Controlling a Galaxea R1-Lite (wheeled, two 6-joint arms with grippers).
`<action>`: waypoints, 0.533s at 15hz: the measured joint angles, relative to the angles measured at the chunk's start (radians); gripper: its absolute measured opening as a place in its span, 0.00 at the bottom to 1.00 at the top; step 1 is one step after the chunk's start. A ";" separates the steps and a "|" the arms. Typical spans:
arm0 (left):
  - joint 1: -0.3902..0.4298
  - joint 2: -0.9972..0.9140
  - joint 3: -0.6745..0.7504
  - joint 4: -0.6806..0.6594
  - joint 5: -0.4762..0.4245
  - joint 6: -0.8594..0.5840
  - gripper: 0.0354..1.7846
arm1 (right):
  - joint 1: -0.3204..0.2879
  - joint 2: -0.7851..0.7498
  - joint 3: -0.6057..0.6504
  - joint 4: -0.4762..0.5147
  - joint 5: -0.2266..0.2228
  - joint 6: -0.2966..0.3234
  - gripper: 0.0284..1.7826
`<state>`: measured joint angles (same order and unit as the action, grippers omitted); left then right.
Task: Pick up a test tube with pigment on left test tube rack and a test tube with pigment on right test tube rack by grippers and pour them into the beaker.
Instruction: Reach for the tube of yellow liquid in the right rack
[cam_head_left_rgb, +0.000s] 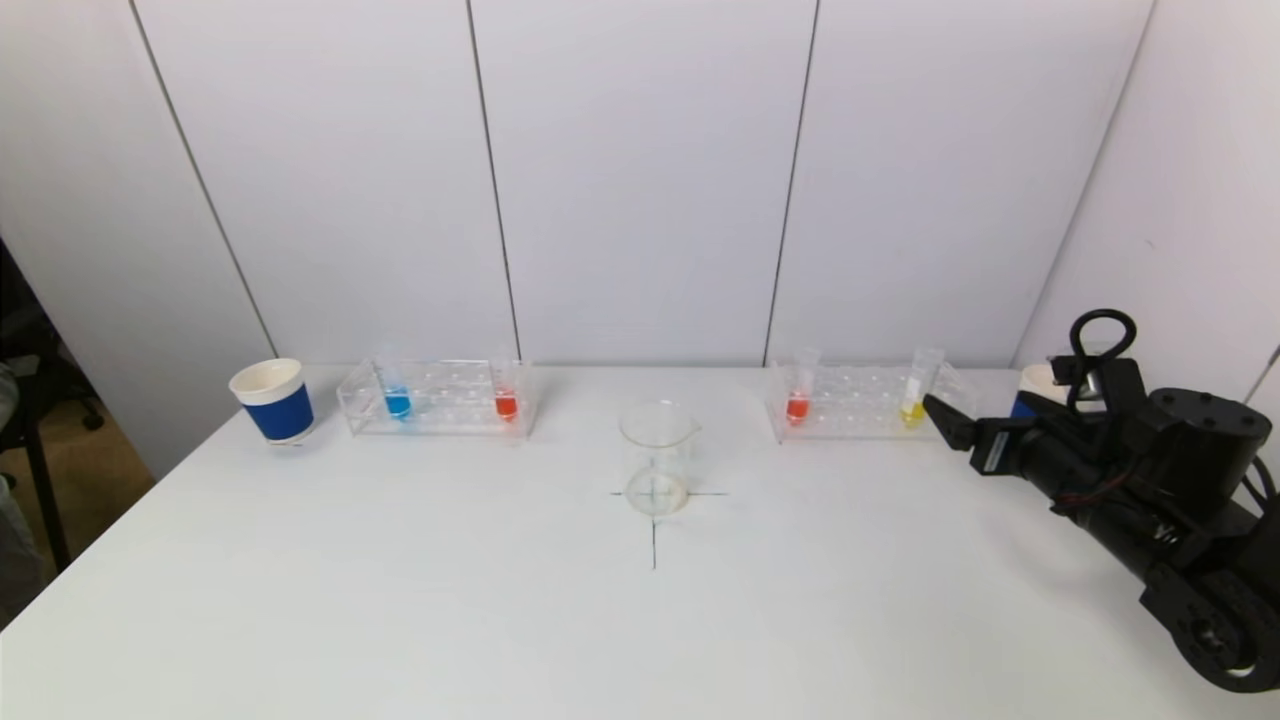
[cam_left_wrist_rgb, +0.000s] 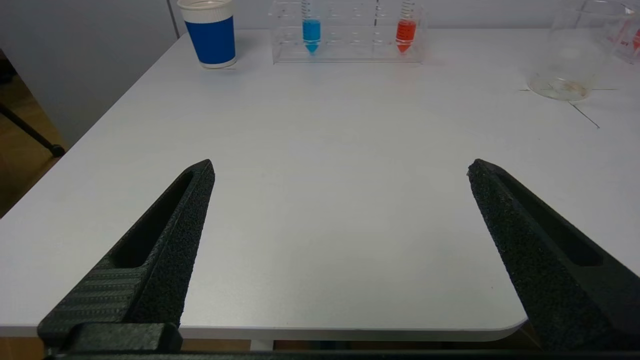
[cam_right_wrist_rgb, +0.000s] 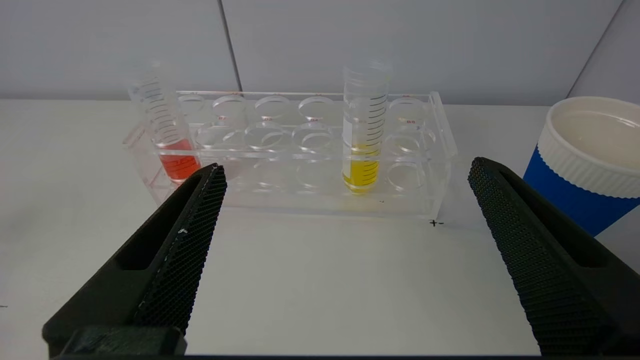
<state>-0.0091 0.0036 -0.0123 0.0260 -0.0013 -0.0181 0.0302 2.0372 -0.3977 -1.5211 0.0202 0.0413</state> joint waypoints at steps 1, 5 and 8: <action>0.000 -0.002 0.000 0.000 0.000 0.000 0.99 | 0.000 0.014 -0.011 0.000 -0.005 0.000 0.99; 0.000 -0.004 0.000 0.000 0.000 0.000 0.99 | 0.000 0.071 -0.067 0.000 -0.023 0.001 0.99; 0.000 -0.004 0.000 0.000 0.000 0.000 0.99 | 0.000 0.109 -0.108 0.000 -0.024 0.003 0.99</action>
<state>-0.0091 -0.0004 -0.0123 0.0260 -0.0013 -0.0181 0.0298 2.1466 -0.5055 -1.5215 -0.0038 0.0443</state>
